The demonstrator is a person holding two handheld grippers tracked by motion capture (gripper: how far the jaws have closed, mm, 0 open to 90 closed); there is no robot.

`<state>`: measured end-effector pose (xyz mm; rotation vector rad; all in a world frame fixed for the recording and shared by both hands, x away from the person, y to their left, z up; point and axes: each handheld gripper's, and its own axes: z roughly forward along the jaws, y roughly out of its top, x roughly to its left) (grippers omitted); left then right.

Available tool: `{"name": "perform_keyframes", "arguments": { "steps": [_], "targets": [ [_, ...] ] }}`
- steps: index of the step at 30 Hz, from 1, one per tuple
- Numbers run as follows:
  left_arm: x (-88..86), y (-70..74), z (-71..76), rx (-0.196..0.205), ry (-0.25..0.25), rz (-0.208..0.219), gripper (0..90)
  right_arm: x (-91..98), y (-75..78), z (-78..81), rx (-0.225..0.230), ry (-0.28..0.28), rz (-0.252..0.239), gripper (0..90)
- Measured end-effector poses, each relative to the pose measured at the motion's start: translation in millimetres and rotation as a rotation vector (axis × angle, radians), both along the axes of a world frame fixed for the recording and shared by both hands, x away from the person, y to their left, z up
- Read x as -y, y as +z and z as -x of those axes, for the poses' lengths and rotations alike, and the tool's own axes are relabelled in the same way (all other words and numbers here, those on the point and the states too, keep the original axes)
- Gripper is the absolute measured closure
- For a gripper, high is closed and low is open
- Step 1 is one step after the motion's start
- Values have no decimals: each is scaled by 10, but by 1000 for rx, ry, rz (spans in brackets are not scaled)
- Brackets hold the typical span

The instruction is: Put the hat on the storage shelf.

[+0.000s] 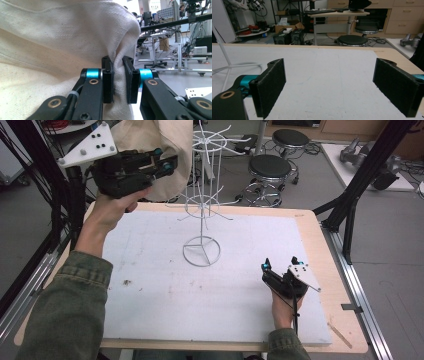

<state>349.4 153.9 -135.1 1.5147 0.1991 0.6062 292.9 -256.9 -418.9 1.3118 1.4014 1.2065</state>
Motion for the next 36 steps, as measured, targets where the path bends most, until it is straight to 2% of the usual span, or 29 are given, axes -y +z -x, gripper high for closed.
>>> {"name": "perform_keyframes", "arguments": {
  "steps": [5,7,9,17,24,30,34,35,36],
  "targets": [
    [160,-28,-82,-16,-3,-28,797,-13,-3,-4,-4,9,-3,103],
    [203,-73,-102,-32,-18,-48,788,-14,1,3,1,12,1,103],
    [220,-142,-114,-43,-22,-49,783,-11,5,9,0,11,-6,102],
    [138,-360,-147,-83,-44,-19,773,2,7,15,0,9,-6,103],
    [84,-434,-118,-113,-54,-3,756,-8,12,21,9,1,-10,102],
    [48,-493,-102,-134,-33,-3,717,6,11,19,5,0,-25,102],
    [24,-520,-106,-168,-22,10,650,8,9,17,6,0,-24,102],
    [23,-527,-108,-173,-15,12,594,9,9,15,7,0,-20,103],
    [21,-532,-106,-174,-6,10,594,9,9,15,7,0,-20,103]
  ]
}}
